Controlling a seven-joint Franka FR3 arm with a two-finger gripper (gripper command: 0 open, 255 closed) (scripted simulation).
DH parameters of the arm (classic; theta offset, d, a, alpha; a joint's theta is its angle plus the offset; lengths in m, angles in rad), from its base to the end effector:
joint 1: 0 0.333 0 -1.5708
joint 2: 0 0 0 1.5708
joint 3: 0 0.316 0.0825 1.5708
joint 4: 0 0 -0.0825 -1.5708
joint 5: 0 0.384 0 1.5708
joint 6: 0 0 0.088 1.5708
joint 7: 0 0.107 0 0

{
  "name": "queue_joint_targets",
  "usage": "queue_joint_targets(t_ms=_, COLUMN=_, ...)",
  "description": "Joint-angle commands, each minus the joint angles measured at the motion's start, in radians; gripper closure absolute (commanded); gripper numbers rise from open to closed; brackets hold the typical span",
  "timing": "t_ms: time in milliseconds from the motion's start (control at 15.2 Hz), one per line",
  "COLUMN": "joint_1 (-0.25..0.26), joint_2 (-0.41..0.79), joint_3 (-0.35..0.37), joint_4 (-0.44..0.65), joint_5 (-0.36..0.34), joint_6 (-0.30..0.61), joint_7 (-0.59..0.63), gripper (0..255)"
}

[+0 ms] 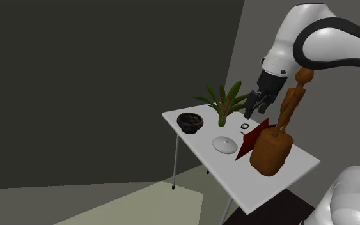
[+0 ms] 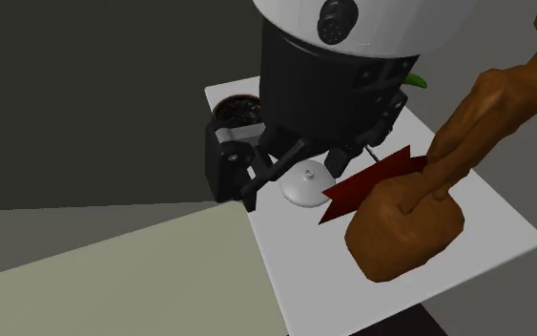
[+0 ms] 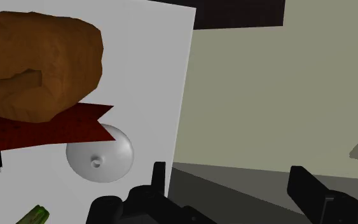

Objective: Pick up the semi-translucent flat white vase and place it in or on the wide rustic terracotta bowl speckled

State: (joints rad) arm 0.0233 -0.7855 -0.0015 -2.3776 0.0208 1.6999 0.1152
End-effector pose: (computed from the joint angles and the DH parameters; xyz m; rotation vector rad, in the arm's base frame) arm 0.3194 0.0088 0.5922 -3.1046 0.1469 -0.1650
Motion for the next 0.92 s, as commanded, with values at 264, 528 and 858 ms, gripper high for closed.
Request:
queue_joint_targets(t_ms=264, joint_1=-0.018, joint_2=0.050, joint_3=-0.040, joint_4=-0.074, joint_5=-0.034, joint_6=0.127, joint_7=-0.052, gripper=0)
queue_joint_targets(t_ms=528, joint_1=-0.037, joint_2=0.125, joint_3=-0.081, joint_4=-0.127, joint_5=-0.065, joint_6=0.260, joint_7=-0.102, gripper=0)
queue_joint_targets(t_ms=858, joint_1=-0.058, joint_2=0.253, joint_3=-0.135, joint_4=-0.162, joint_5=-0.098, joint_6=0.430, joint_7=-0.163, gripper=0)
